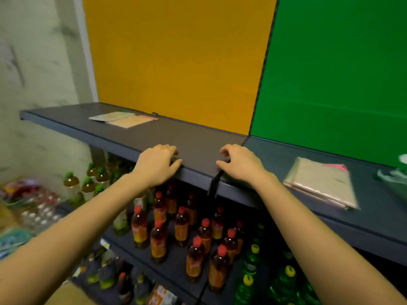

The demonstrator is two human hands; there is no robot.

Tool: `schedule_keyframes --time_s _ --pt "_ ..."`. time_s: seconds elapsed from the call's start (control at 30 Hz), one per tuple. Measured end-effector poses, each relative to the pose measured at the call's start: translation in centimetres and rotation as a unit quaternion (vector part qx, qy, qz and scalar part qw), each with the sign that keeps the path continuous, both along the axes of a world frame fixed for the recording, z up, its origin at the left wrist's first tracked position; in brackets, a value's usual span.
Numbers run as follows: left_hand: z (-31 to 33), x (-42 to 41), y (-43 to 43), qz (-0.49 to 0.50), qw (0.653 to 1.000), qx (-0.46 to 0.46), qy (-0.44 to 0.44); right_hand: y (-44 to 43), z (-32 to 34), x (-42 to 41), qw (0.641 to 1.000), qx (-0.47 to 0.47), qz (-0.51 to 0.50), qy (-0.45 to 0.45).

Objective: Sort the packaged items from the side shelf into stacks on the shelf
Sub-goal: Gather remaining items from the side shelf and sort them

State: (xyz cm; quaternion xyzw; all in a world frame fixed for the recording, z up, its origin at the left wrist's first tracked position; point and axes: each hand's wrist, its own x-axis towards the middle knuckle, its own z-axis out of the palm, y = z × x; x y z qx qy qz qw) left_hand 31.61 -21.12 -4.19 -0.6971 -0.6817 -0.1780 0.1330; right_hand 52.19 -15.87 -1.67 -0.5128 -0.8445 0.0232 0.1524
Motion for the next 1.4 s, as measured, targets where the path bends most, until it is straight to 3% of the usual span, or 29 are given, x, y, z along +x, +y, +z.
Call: schedule_keyframes --time_s 0.3,0.67,1.0,1.17,1.4 --pt "-0.2 -13.3 -3.6 0.092 0.995 0.007 -0.023 1.2 0.2 -14.1 0.997 -0.032 0.073 0.01" --pt "0.8 -29.3 -1.8 0.095 0.995 0.023 -0.023 5.1 0.8 -31.8 0.995 -0.088 -0.001 0.039" --pt "0.1 -36.0 4.2 0.086 0.992 0.02 -0.091 9.5 0.2 -36.5 0.987 -0.124 -0.094 0.036" --pt "0.5 -37.3 8.8 0.097 0.993 0.009 -0.073 13.4 0.0 -37.7 0.984 -0.098 -0.129 0.07" --pt "1.2 -39.1 18.3 0.105 0.97 -0.12 -0.185 20.0 0.4 -39.5 0.977 -0.07 -0.197 0.048"
